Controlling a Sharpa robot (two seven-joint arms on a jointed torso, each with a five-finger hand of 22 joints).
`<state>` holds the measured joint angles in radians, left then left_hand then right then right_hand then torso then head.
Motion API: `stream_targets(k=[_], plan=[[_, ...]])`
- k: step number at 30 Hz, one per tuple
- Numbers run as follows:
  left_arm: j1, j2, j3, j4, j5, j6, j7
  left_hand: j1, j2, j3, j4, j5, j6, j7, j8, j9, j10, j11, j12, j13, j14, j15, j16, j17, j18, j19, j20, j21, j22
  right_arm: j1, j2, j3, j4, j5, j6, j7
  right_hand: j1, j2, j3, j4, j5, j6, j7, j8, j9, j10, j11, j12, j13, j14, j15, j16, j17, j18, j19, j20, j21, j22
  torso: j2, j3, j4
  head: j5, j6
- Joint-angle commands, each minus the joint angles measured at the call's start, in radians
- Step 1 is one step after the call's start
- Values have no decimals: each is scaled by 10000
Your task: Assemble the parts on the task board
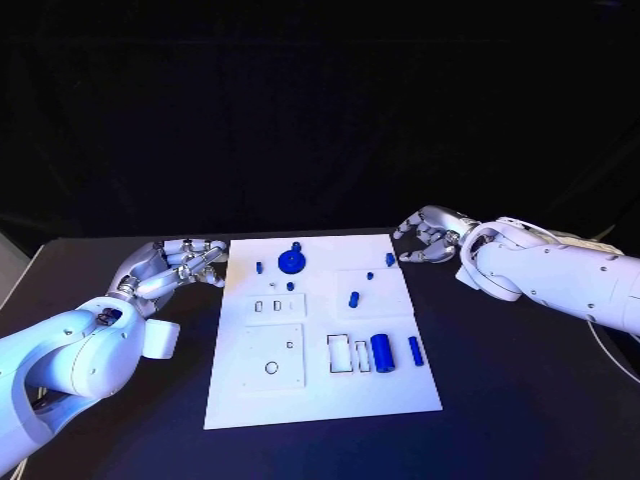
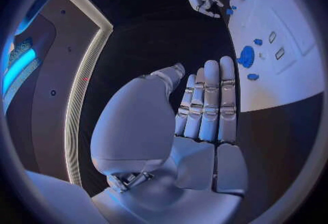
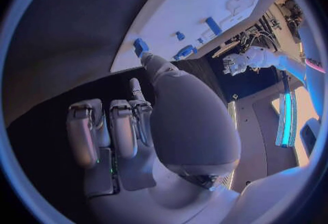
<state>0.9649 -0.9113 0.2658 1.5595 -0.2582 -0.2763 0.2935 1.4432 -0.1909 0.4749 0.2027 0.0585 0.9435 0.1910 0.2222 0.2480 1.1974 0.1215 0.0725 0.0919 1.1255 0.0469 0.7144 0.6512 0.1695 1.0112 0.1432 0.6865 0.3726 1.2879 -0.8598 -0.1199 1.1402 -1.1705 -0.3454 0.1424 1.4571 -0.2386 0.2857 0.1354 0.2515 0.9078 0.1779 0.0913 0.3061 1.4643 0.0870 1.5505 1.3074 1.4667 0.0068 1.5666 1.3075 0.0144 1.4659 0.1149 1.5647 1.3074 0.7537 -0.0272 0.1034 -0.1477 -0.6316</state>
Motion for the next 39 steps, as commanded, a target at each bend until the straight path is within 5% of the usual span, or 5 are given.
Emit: stream_targets(k=[1,20,32,39], plan=[[-5,9,6,18,-23,188,87,-49,-16,15,6,-37,-68,2,-61,14,-75,-8,-49,7,-62,14,33,9,110,-71,-19,64,10,-80,122,-1,-104,-436,344,-29,31,-28,-55,12,-37,-60,-4,-35,-15,820,60,-22,2419,1041,98,42,2633,-117,998,11,-26,2544,3,-8,14,33,-58],[-7,-44,6,32,-37,182,74,-49,-16,15,6,-37,-68,2,-61,14,-75,-8,-49,7,-62,14,33,9,110,-71,-19,64,10,-222,445,0,-341,-477,332,-177,31,179,-55,128,74,266,-54,108,34,968,28,114,2548,1041,78,42,2633,-139,1040,21,46,2618,-11,-7,-9,112,-154],[-7,-49,6,32,-44,179,65,-45,-19,31,-16,-38,-69,3,-58,30,-79,-7,-42,11,-73,13,48,15,114,-96,-15,99,32,-289,638,0,-509,-477,403,-225,98,567,682,285,-87,934,-340,419,74,1065,-220,203,2634,1041,-243,42,2633,-144,1048,-256,61,2634,-9,2,1,143,-178],[-7,-57,6,38,-47,180,58,-45,-19,31,-16,-38,-69,3,-58,30,-79,-7,-42,11,-73,13,48,15,114,-96,-15,99,32,-330,717,0,-538,-499,425,-274,56,505,888,276,-1,946,-353,425,54,1065,-241,203,2634,1041,-286,42,2633,-144,1048,-311,61,2634,-8,0,-11,166,-191]])
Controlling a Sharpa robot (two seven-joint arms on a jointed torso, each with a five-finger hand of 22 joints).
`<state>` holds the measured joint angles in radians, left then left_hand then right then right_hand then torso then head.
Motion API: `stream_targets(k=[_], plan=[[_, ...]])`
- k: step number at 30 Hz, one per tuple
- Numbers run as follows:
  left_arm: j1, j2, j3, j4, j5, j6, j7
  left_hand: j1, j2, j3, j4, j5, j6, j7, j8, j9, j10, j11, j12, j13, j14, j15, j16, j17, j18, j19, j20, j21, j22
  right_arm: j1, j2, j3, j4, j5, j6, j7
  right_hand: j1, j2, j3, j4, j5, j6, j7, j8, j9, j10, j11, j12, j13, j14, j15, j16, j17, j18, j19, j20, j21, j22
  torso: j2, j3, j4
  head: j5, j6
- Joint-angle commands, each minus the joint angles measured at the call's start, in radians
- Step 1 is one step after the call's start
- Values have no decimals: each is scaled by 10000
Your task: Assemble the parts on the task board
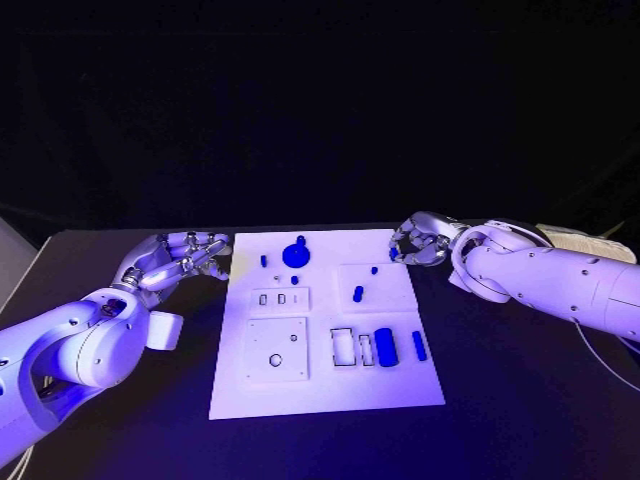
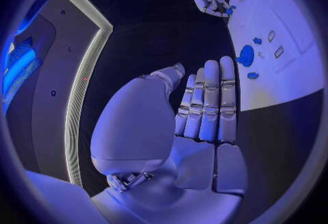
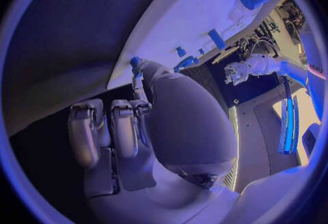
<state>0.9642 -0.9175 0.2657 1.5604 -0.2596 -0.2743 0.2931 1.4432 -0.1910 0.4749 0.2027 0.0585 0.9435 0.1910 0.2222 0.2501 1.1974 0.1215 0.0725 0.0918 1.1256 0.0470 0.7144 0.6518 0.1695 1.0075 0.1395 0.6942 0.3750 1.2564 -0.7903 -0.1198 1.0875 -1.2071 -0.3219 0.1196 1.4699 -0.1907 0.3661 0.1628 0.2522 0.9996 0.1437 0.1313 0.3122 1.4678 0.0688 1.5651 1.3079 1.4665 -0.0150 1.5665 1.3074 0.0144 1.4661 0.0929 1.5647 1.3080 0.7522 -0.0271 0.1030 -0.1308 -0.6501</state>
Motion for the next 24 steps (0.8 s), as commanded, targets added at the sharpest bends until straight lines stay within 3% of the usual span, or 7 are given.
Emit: stream_targets(k=[1,12,24], plan=[[1,2,6,31,-35,160,61,-46,-19,31,-16,-38,-69,3,-59,9,-80,-7,-42,12,-73,13,48,9,113,-59,22,22,8,-19,29,-1,-17,-140,192,-53,-72,27,84,2,-8,28,-12,25,-6,1030,-59,57,2629,1043,-68,43,2634,-144,1047,-90,61,2628,8,-2,-3,-8,-8],[1,-11,6,33,-41,156,49,-46,-19,31,-16,-38,-69,3,-59,9,-80,-7,-42,12,-73,13,48,9,113,-59,22,22,8,-49,92,-1,-103,-191,176,-163,-172,-112,144,14,-74,-46,13,-14,-37,1030,-47,57,2629,1043,-53,43,2634,-144,1047,-95,61,2628,-2,-4,0,2,-37],[1,-10,6,36,-42,165,34,-46,-19,31,-16,-38,-69,3,-59,9,-80,-7,-42,12,-73,13,48,9,113,-59,22,22,8,-56,183,-1,-179,-203,84,-257,-264,-72,254,69,-58,34,10,32,-30,1030,-43,57,2629,1043,-26,43,2634,-144,1047,-76,61,2628,-4,-1,-2,11,-26]])
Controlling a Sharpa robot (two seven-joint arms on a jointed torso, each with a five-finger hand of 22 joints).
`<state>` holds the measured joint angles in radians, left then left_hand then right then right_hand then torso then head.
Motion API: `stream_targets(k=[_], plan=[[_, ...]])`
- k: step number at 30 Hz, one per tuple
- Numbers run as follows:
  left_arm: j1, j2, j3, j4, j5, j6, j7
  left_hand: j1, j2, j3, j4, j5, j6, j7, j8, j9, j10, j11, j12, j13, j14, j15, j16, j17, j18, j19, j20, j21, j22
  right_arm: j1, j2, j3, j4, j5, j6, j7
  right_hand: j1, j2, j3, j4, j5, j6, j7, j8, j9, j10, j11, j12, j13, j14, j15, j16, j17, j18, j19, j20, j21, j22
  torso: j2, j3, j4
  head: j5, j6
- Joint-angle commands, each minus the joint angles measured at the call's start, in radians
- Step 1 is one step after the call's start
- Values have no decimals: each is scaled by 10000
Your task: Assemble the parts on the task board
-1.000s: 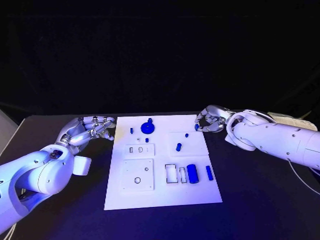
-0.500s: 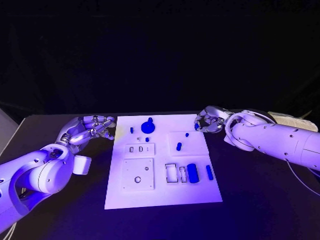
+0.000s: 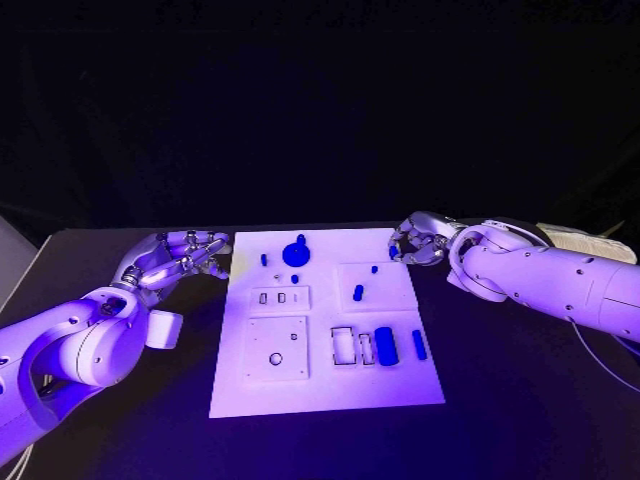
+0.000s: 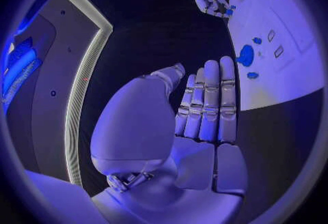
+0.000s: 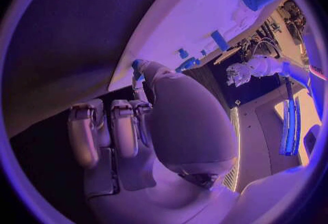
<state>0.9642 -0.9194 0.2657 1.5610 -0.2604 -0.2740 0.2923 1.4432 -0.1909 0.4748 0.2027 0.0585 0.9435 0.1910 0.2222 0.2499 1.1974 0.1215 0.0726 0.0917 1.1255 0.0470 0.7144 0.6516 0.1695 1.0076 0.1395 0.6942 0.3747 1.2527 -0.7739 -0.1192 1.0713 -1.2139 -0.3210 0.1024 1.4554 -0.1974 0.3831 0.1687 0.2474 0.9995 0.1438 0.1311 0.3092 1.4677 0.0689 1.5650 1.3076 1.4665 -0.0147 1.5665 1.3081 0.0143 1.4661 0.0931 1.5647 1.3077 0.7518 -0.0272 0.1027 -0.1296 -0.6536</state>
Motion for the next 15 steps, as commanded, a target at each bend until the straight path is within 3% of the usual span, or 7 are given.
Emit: stream_targets(k=[1,4,9,15], plan=[[1,9,7,28,-34,162,41,-46,-19,31,-16,-38,-69,3,-58,11,-80,-7,-42,13,-73,13,48,11,113,-60,22,22,11,-20,23,-7,-19,-135,50,-96,-140,5,117,21,4,80,-4,62,8,1031,-54,58,2631,1043,-31,43,2627,-143,1047,-76,61,2631,-2,0,-1,2,4],[1,10,7,27,-34,161,40,-46,-19,31,-16,-38,-69,3,-58,11,-80,-7,-42,13,-73,13,48,11,113,-60,22,22,11,-20,30,-7,-8,-120,-100,-144,-193,54,212,48,81,182,-36,131,29,1031,-83,58,2631,1043,-43,43,2627,-143,1047,-80,61,2631,-4,1,-5,8,-5],[1,10,7,24,-34,163,40,-46,-19,31,-16,-38,-69,3,-58,11,-80,-7,-42,13,-73,13,48,11,113,-60,22,22,11,-20,29,-6,107,-108,-901,-289,-209,173,542,-14,446,347,-97,282,83,1031,-141,58,2631,1043,-91,43,2627,-143,1047,-119,61,2631,-6,3,-16,17,-5],[1,12,7,14,-34,157,41,-46,-19,31,-16,-38,-69,3,-58,11,-80,-7,-42,13,-73,13,48,11,113,-60,22,22,11,-18,-21,0,365,-164,-1576,-450,-267,202,675,-76,511,529,-163,455,159,1031,-196,58,2631,1043,-125,43,2627,-143,1047,-149,61,2631,-24,-4,-14,31,-7]])
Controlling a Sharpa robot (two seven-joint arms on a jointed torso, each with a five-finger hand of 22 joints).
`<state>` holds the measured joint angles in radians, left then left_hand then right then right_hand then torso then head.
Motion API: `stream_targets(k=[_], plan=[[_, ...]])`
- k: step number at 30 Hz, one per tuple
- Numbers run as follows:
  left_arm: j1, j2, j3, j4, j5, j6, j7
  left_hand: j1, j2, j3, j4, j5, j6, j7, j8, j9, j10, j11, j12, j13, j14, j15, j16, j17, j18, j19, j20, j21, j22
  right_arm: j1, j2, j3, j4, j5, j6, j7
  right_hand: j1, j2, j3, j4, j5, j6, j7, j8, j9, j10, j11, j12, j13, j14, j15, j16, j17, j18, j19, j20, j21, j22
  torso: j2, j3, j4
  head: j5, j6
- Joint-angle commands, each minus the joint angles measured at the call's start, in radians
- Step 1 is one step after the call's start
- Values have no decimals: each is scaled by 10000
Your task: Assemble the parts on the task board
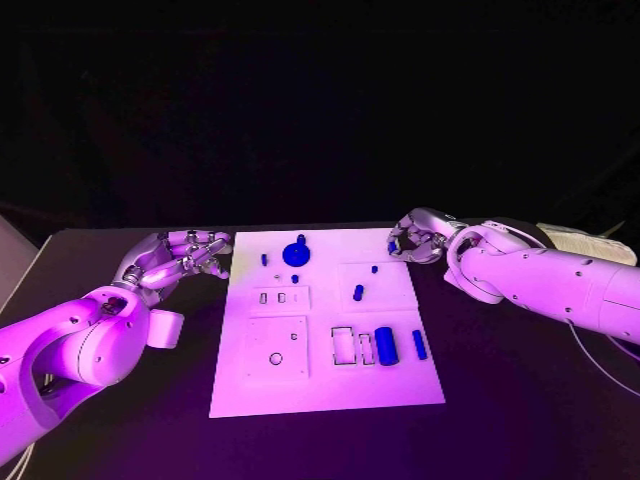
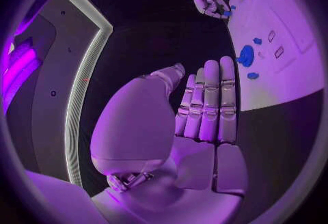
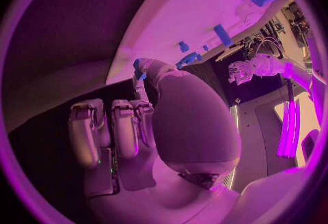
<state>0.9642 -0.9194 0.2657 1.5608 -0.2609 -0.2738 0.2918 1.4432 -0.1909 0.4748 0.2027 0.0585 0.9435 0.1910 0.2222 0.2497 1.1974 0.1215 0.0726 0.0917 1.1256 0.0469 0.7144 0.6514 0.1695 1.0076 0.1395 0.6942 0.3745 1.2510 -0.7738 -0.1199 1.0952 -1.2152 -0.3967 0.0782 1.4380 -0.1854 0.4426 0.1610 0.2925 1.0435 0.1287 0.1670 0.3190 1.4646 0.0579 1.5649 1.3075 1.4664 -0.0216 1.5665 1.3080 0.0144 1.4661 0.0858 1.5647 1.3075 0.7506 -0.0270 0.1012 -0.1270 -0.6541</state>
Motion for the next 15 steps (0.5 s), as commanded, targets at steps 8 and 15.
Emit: stream_targets(k=[8,15], plan=[[1,11,7,-11,-28,138,45,-51,-12,51,-29,-38,-82,10,-64,27,-93,-1,-40,15,-85,17,60,16,116,-87,27,58,35,182,-254,88,1105,-339,-1593,-927,-147,85,111,-11,28,136,-32,162,93,1062,-109,59,2633,1044,-68,42,2628,-144,1047,-89,61,2633,-51,-19,-44,82,33],[1,43,6,-31,-24,133,34,-51,-12,51,-29,-38,-82,10,-64,27,-93,-1,-40,15,-85,17,60,16,116,-87,27,58,35,387,-192,119,2470,-755,-1742,-2323,-241,31,139,-42,-150,53,-25,188,110,1062,-112,59,2633,1044,-68,42,2628,-144,1047,-98,61,2633,-124,-46,-116,232,10]])
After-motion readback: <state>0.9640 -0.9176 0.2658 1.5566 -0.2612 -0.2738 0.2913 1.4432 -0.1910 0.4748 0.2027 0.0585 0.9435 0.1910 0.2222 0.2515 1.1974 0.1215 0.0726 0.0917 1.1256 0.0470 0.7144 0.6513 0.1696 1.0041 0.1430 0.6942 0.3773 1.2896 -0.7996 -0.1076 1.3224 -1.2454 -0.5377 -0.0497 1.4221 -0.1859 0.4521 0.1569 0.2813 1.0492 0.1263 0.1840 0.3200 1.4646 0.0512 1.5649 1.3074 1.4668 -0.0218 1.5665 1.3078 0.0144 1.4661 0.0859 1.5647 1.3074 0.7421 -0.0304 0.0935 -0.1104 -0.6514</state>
